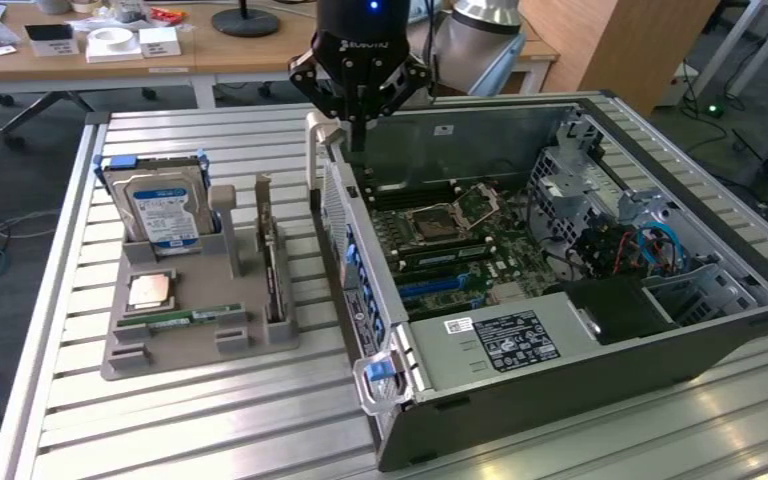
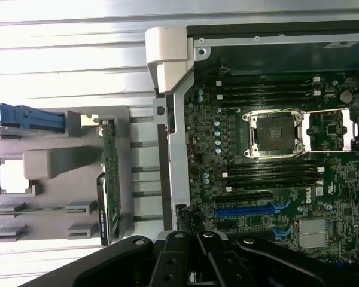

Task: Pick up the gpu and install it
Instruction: 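Reach for the gpu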

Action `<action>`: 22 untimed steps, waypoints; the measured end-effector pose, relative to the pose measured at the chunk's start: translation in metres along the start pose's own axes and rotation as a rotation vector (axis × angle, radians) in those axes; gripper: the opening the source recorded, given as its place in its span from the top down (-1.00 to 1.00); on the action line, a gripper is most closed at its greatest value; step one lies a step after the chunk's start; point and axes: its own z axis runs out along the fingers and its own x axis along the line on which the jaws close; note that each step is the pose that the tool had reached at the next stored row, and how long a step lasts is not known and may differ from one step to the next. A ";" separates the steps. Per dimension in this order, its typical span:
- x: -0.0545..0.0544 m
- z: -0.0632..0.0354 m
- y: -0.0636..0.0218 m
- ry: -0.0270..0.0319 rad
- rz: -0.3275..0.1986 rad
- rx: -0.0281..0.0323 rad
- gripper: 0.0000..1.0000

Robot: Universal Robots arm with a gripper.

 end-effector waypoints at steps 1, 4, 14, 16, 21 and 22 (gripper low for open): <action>0.001 0.0000 -0.0001 0.0000 0.000 0.0000 0.79; 0.004 -0.0001 -0.0003 0.0000 0.000 0.0000 0.79; 0.017 -0.0004 -0.0013 -0.0003 0.000 0.0000 0.79; 0.019 -0.0005 -0.0015 -0.0004 0.000 0.0000 0.79; 0.024 -0.0006 -0.0018 -0.0004 0.000 0.0000 0.79; 0.025 -0.0006 -0.0019 -0.0005 0.000 0.0000 0.79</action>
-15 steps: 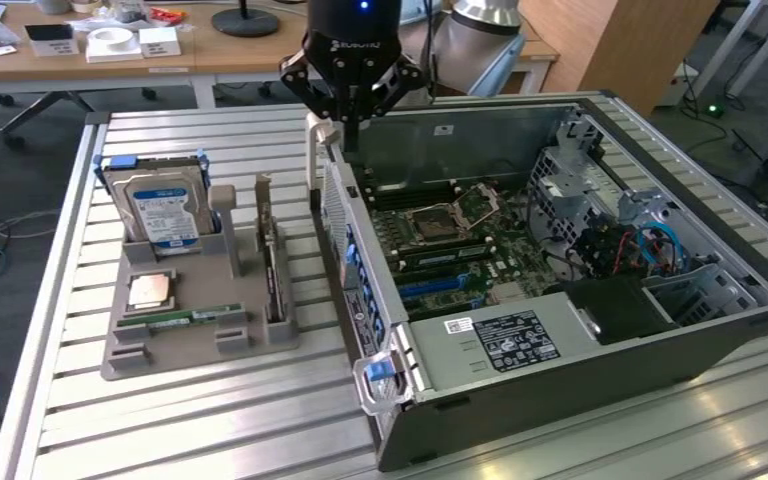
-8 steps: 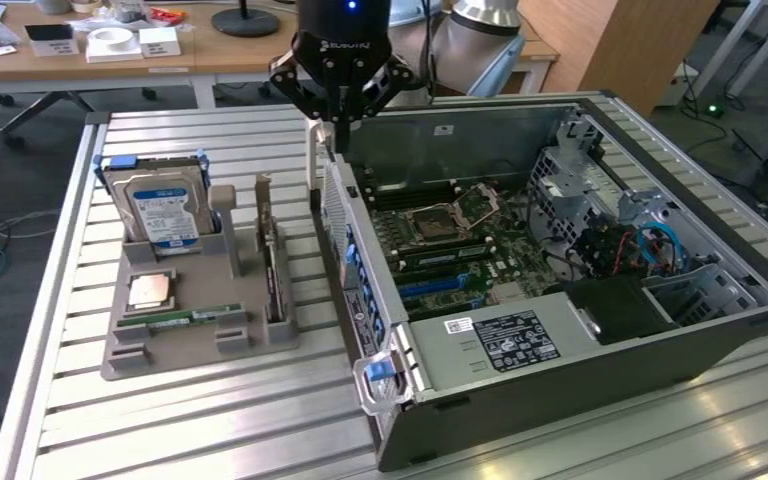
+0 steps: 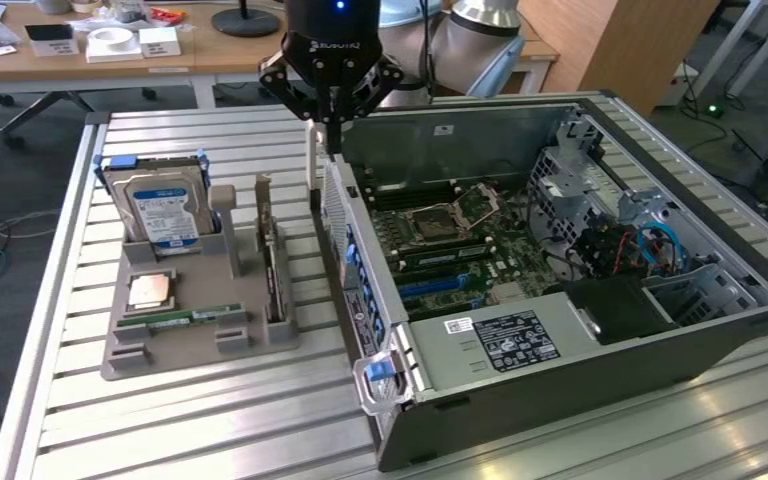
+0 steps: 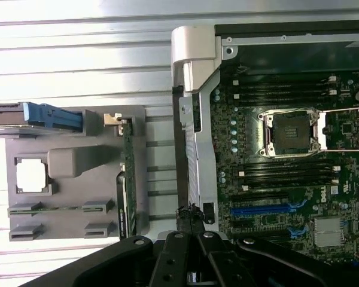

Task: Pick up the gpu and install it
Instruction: 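Reach for the gpu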

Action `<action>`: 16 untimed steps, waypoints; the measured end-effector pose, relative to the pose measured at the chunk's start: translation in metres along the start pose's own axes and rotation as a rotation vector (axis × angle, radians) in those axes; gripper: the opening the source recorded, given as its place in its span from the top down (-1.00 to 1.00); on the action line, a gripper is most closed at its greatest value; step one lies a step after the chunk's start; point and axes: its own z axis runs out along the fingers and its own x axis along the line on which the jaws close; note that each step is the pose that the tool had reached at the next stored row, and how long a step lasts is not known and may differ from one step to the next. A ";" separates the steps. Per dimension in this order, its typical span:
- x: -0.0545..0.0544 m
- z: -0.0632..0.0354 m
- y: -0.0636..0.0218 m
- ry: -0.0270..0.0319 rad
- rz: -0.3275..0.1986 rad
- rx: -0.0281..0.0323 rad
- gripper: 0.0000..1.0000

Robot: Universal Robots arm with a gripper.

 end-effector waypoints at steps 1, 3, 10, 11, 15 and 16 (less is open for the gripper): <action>0.001 0.0000 0.0000 0.0000 0.000 0.0000 0.79; 0.002 -0.0001 -0.0002 0.0000 0.000 0.0000 0.79; 0.006 -0.0002 -0.0005 0.0001 0.000 0.0000 0.79; 0.007 -0.0002 -0.0006 0.0000 0.000 0.0000 0.79; 0.008 -0.0002 -0.0006 0.0001 0.000 0.0000 0.79; 0.008 -0.0002 -0.0006 0.0001 0.000 0.0000 0.79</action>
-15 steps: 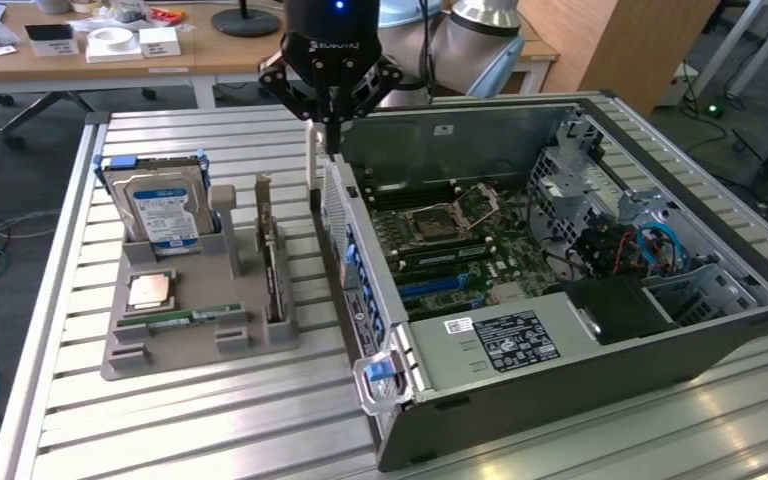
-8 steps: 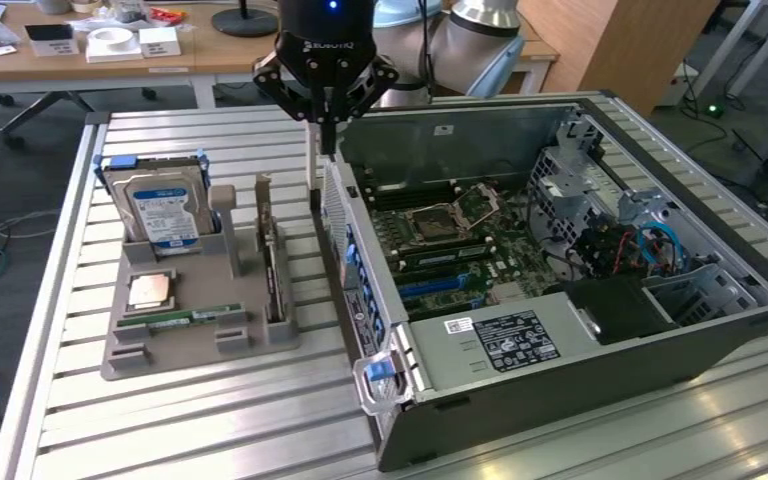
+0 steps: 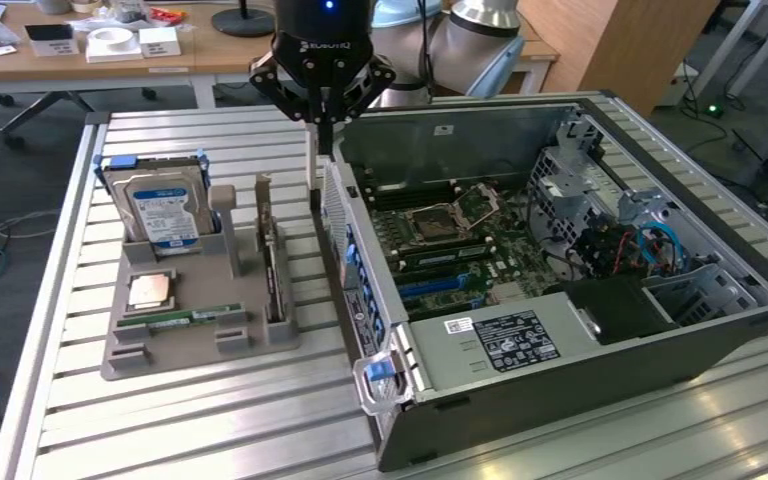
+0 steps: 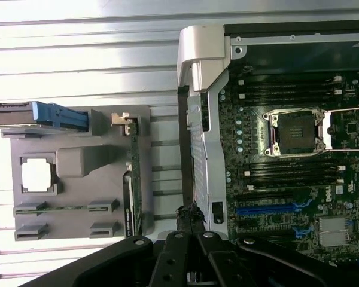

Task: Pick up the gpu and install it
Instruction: 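Reach for the gpu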

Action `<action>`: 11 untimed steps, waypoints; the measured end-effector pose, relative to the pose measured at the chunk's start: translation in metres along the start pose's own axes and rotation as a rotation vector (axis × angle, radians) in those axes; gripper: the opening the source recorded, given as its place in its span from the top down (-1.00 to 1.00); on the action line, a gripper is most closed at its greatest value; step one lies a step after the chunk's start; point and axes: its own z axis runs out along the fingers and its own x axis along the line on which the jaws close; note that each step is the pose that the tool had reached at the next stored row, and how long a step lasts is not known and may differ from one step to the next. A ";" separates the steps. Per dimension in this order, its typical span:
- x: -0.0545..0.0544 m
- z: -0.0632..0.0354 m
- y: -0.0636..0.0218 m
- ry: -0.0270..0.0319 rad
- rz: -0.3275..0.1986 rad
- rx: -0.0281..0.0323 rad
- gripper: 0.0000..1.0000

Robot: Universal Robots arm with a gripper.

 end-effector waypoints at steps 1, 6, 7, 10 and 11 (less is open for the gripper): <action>0.000 0.0000 0.0000 0.0000 0.000 0.0000 0.79; 0.000 0.0000 0.0000 0.0000 0.000 0.0001 0.79; 0.000 0.0000 0.0000 -0.0001 0.000 0.0000 0.79; 0.005 -0.0001 -0.0004 0.0000 0.000 0.0000 0.79; 0.007 -0.0001 -0.0006 0.0000 0.000 0.0000 0.79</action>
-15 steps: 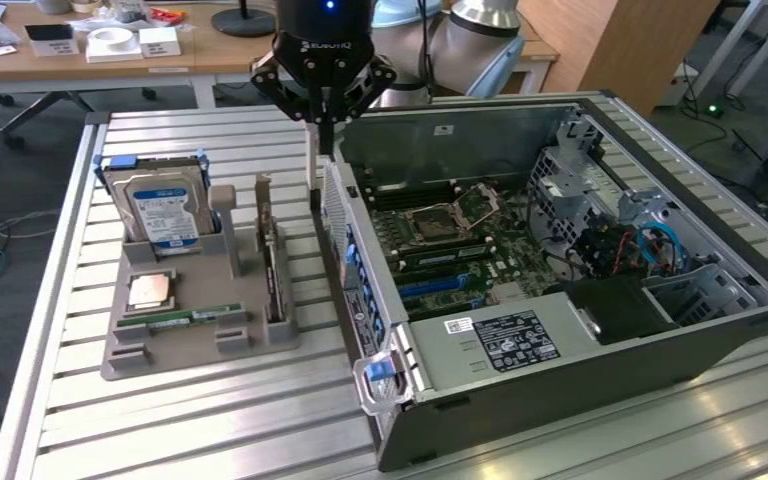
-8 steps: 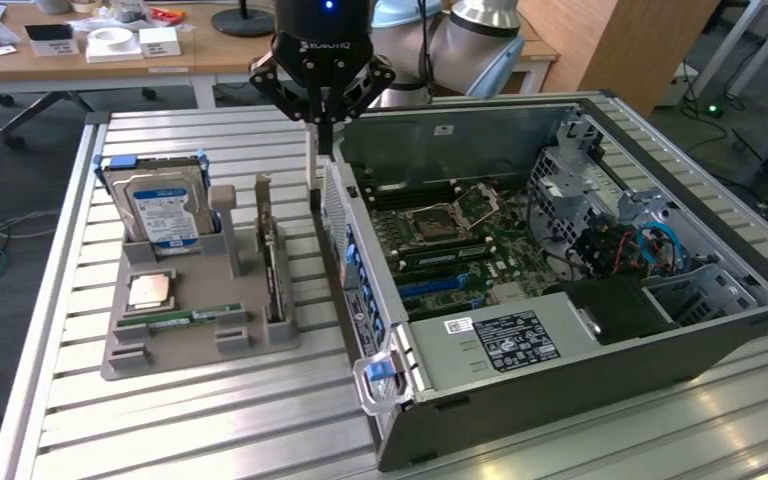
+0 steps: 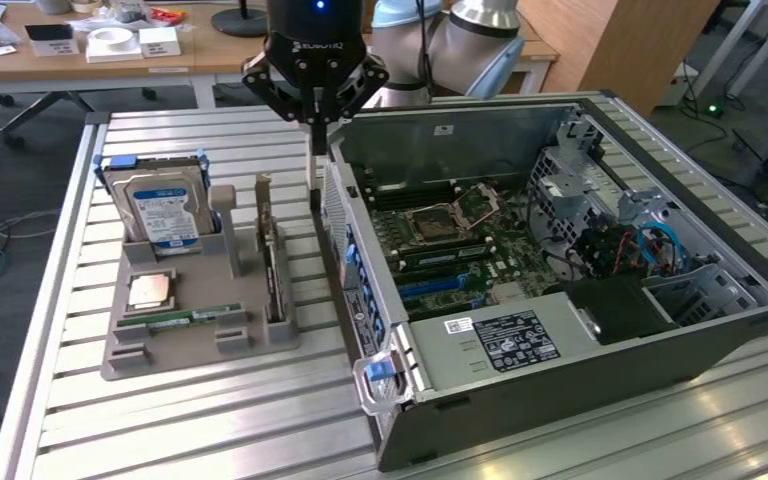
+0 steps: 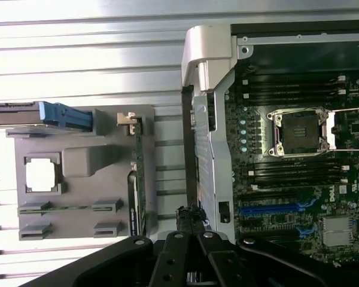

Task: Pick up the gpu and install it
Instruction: 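Reach for the gpu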

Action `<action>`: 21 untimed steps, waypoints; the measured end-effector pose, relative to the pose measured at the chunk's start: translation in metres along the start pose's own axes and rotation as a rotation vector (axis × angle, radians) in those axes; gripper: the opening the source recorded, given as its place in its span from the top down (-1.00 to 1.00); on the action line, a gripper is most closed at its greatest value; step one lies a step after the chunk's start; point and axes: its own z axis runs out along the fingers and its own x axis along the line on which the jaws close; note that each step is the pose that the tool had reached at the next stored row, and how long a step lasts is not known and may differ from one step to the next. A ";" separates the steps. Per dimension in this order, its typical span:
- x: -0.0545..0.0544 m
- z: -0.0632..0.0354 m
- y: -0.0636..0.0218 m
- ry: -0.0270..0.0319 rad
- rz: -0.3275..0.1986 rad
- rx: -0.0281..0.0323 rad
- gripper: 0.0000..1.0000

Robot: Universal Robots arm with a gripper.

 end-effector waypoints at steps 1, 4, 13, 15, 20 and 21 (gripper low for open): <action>0.002 0.0000 -0.0001 0.0000 0.000 0.0000 0.79; 0.003 0.0000 -0.0002 0.0000 0.000 0.0000 0.79; 0.007 -0.0001 -0.0005 0.0000 0.000 0.0001 0.79; 0.009 -0.0001 -0.0007 -0.0001 0.000 0.0000 0.79; 0.012 -0.0002 -0.0009 0.0000 0.000 0.0000 0.79; 0.012 -0.0002 -0.0009 0.0000 0.000 0.0000 0.79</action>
